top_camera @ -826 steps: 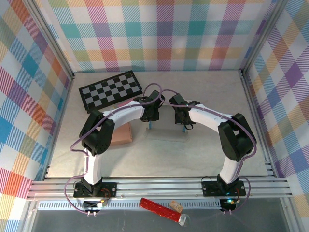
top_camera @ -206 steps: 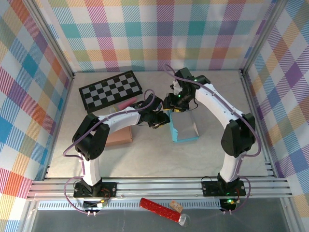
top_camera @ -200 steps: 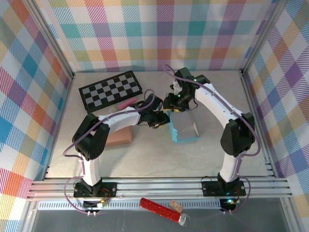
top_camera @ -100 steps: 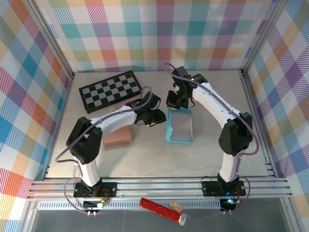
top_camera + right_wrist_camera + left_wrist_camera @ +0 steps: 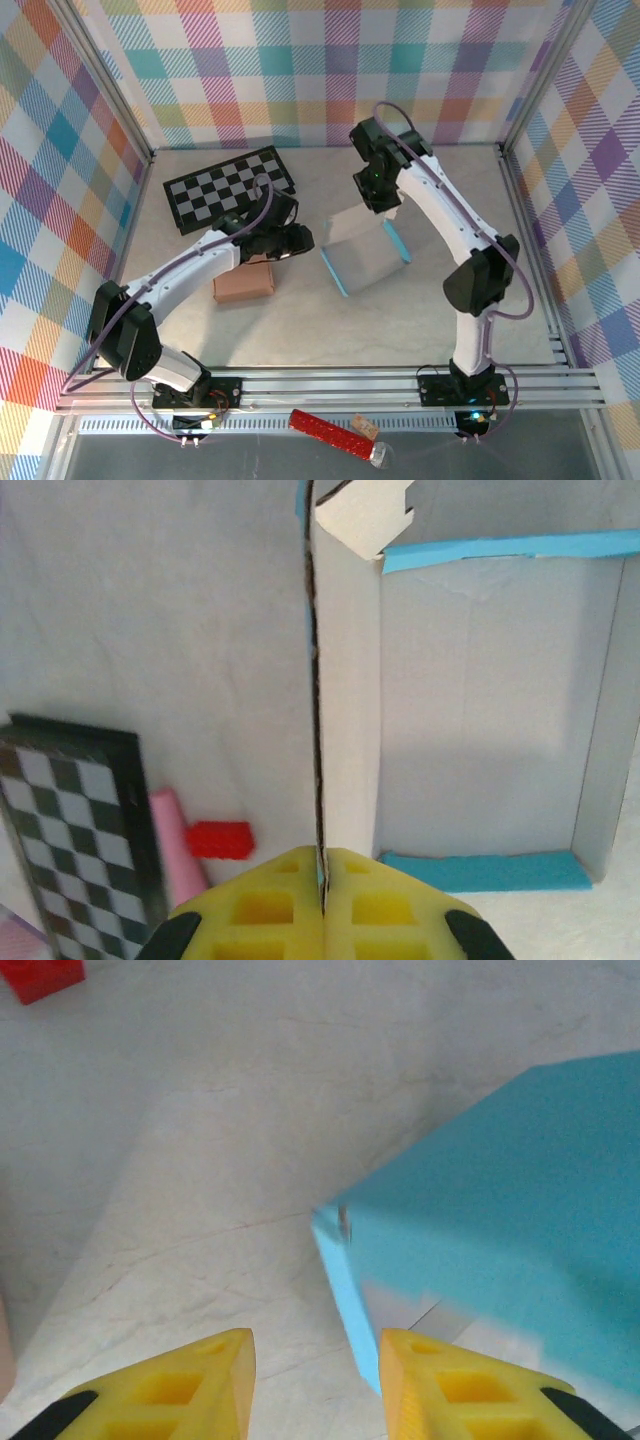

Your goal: Fold the paper box

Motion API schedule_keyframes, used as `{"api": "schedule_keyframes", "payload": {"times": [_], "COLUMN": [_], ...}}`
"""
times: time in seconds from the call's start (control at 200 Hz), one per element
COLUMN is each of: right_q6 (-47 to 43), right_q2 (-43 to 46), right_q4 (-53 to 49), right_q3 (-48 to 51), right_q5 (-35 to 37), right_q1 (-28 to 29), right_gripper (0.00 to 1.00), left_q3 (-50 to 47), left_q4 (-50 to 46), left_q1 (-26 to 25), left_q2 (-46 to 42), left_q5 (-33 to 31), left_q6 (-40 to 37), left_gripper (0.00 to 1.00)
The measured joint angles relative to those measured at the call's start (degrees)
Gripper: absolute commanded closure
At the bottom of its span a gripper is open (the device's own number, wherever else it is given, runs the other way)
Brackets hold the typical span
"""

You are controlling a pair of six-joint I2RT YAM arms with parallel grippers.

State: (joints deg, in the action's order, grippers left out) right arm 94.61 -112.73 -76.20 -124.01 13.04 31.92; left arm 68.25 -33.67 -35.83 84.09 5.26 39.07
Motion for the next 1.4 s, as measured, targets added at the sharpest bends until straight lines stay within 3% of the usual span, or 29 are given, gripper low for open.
{"api": "schedule_keyframes", "payload": {"times": [0.115, 0.335, 0.565, 0.795, 0.93, 1.005, 1.055, 1.245, 1.4], "right_q6": [8.68, 18.84, 21.53, 16.61, 8.26, 0.50, -5.46, -41.29, -69.68], "right_q2": [-4.28, -9.84, -11.32, -10.34, -8.17, -5.14, -2.10, 18.60, 32.46], "right_q4": [-3.87, -5.86, -5.68, -1.88, 0.00, 2.10, 4.28, 23.12, 31.80], "right_q3": [-5.55, -5.99, -7.17, -3.37, -2.27, -1.22, 0.55, 23.80, 41.92], "right_q5": [1.42, 1.29, 0.96, 1.29, 3.61, 5.49, 6.29, 4.79, -5.31], "right_q1": [-0.02, -0.02, -0.02, -0.02, -0.17, -0.61, -0.90, -5.14, -11.37], "right_gripper": [1.00, 1.00, 0.75, 0.56, 0.49, 0.41, 0.40, 0.24, 0.25], "left_q3": [-1.60, -2.38, -4.50, -4.28, -1.46, 1.57, 4.28, 15.34, 20.70], "left_q4": [-1.90, -4.96, -5.62, -5.92, -6.82, -7.30, -7.98, -10.82, -13.03], "left_q1": [0.00, 0.42, 1.44, 1.55, 1.97, 2.32, 2.43, 2.60, 2.62], "left_q2": [-1.68, -4.70, -6.32, -4.87, -1.38, 1.20, 2.99, 9.66, 13.84], "left_q5": [0.02, 0.13, 1.14, 1.27, 1.29, 1.31, 1.31, 1.22, 1.22], "left_q6": [-1.20, -4.09, -5.57, -6.91, -8.66, -10.36, -11.52, -17.77, -22.47], "left_gripper": [0.62, 0.61, 0.60, 0.58, 0.57, 0.56, 0.56, 0.56, 0.55]}}
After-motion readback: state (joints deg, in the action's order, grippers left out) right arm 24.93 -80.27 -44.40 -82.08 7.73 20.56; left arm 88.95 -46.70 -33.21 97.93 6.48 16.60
